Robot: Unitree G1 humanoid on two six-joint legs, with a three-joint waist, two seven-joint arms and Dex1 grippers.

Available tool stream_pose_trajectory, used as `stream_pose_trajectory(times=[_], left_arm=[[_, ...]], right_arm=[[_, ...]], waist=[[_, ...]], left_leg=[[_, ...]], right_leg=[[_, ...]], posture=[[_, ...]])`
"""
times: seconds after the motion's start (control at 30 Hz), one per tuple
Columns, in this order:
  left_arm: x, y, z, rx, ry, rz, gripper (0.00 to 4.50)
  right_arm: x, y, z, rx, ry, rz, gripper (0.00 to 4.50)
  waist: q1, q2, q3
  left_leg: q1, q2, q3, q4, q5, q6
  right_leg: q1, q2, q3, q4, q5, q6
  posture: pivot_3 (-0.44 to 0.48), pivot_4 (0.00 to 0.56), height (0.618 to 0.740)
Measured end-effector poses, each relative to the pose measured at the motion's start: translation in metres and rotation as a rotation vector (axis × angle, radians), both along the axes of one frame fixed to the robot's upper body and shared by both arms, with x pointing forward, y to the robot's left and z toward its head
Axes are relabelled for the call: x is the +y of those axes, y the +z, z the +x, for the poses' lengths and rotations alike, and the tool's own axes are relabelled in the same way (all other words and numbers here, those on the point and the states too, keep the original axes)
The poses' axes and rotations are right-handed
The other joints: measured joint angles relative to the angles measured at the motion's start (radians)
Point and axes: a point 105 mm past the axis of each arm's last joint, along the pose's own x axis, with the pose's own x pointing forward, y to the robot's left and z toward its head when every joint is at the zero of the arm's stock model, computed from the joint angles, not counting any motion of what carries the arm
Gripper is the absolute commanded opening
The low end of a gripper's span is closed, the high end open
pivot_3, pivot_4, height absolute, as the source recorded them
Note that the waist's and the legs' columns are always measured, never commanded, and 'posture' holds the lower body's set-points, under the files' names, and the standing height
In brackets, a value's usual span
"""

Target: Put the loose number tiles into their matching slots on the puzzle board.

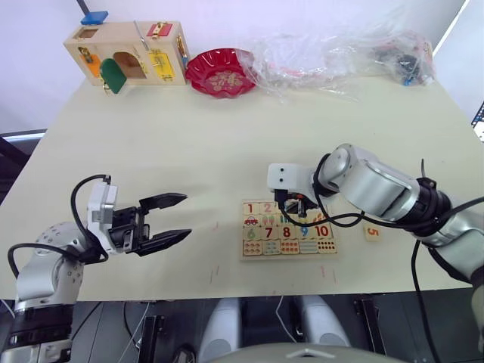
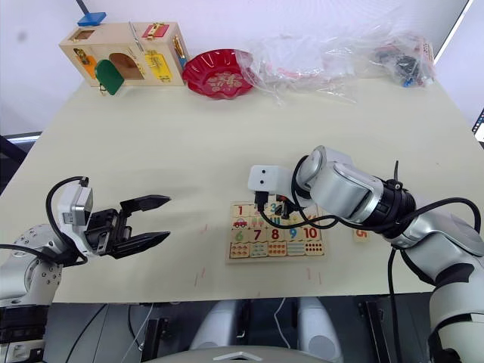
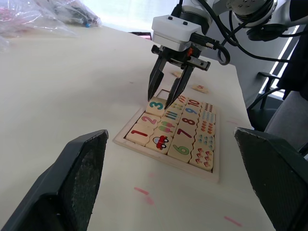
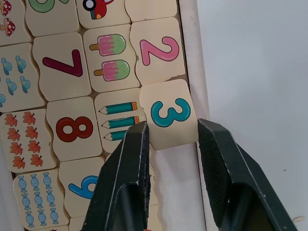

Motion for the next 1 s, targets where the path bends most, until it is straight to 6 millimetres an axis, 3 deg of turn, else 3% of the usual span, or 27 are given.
stream_pose_trajectory(times=[1.0], left_arm=[[0.0012,-0.0026,-0.0017,0.012,0.006,0.0,4.5]], right_arm=[[-0.0004,-0.0025,0.0028,-0.013,0.019,-0.012,0.92]], waist=[[0.0,0.0,0.0]], left_leg=[[0.0,0.0,0.0,0.0,0.0,0.0]], right_leg=[[0.0,0.0,0.0,0.0,0.0,0.0]], posture=[[0.0,0.15,0.74]])
